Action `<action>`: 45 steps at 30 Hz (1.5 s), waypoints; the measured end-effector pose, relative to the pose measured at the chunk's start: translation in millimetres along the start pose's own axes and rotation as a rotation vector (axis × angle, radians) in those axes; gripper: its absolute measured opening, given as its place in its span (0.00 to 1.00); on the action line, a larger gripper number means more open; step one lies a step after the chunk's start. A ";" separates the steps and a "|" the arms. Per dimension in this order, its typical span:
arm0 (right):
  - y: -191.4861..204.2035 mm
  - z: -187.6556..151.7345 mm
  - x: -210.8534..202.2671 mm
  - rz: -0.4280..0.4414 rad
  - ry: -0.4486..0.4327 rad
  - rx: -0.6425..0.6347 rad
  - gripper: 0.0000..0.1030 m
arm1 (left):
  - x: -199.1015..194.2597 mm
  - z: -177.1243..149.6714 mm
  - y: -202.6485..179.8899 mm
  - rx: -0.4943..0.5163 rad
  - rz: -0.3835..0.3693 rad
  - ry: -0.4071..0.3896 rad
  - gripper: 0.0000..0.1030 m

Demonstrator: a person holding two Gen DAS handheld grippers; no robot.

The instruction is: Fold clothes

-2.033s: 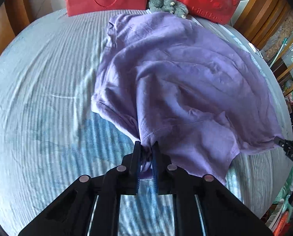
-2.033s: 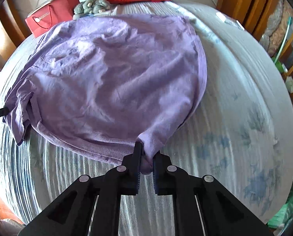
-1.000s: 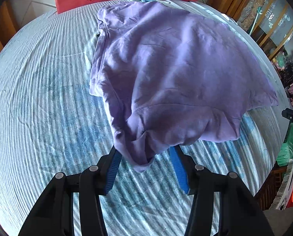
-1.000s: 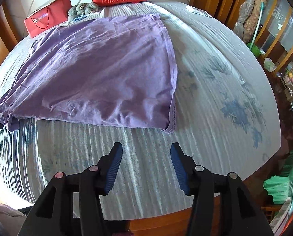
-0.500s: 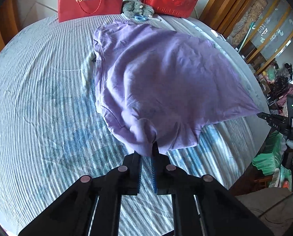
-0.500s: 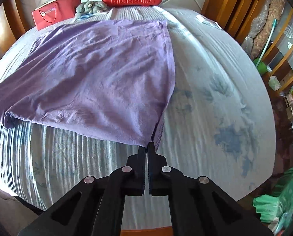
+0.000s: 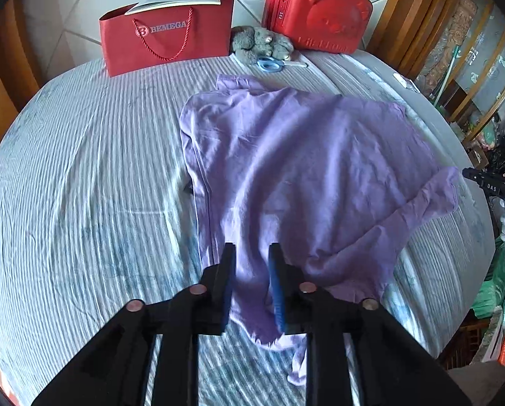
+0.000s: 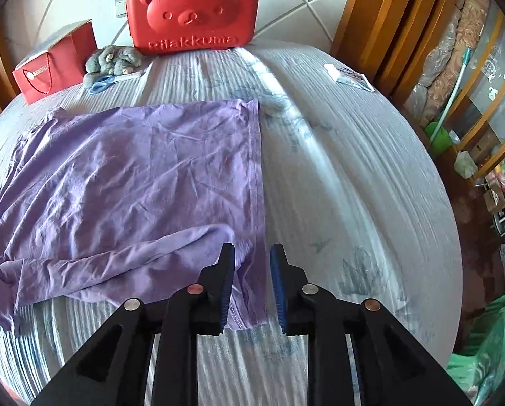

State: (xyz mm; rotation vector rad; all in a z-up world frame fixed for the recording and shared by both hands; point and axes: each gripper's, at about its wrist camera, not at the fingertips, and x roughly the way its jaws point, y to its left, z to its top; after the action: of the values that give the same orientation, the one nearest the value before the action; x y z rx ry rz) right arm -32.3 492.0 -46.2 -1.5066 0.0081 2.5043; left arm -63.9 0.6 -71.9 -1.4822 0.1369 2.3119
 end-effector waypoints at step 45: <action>-29.3 -29.3 28.8 0.157 0.071 0.096 0.40 | 31.1 24.7 31.7 -0.204 0.046 0.032 0.54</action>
State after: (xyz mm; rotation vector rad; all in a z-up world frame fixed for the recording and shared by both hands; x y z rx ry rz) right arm -14.2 522.5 -82.1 -1.6123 0.2645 2.5266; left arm -108.1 -13.1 -92.9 -1.6299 -0.0581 2.3988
